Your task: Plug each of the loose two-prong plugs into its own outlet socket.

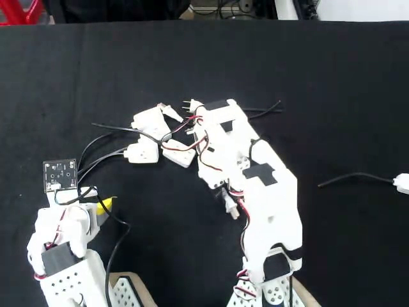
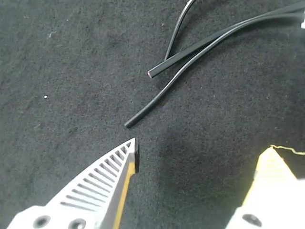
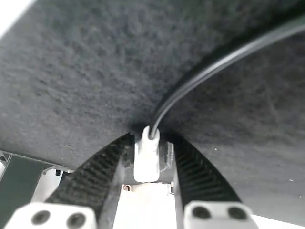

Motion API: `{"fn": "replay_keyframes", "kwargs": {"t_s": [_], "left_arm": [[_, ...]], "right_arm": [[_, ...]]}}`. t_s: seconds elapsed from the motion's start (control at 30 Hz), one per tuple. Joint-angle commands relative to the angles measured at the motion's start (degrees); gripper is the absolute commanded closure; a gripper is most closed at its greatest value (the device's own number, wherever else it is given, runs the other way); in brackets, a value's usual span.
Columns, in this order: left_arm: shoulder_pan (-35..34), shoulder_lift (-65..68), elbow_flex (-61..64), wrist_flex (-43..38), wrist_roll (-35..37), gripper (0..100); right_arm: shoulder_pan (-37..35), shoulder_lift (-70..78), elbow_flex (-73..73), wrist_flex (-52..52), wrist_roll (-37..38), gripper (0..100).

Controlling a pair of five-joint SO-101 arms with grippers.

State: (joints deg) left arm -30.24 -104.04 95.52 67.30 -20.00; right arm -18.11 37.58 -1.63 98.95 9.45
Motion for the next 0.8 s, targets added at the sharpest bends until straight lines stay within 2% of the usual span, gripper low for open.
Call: {"fn": "replay_keyframes", "kwargs": {"t_s": [0.0, 0.57, 0.77], "left_arm": [[-0.7, -0.2, -0.3, -0.3, -0.7, 62], [-0.7, -0.2, -0.3, -0.3, -0.7, 62], [-0.6, -0.2, -0.3, -0.3, -0.7, 62]], "right_arm": [[0.2, -0.3, 0.8, 2.3, -0.7, 86.5], [3.1, -0.4, 3.8, 2.2, -0.4, 86.9], [3.3, -0.4, 4.2, 1.8, -0.8, 93.3]]}}
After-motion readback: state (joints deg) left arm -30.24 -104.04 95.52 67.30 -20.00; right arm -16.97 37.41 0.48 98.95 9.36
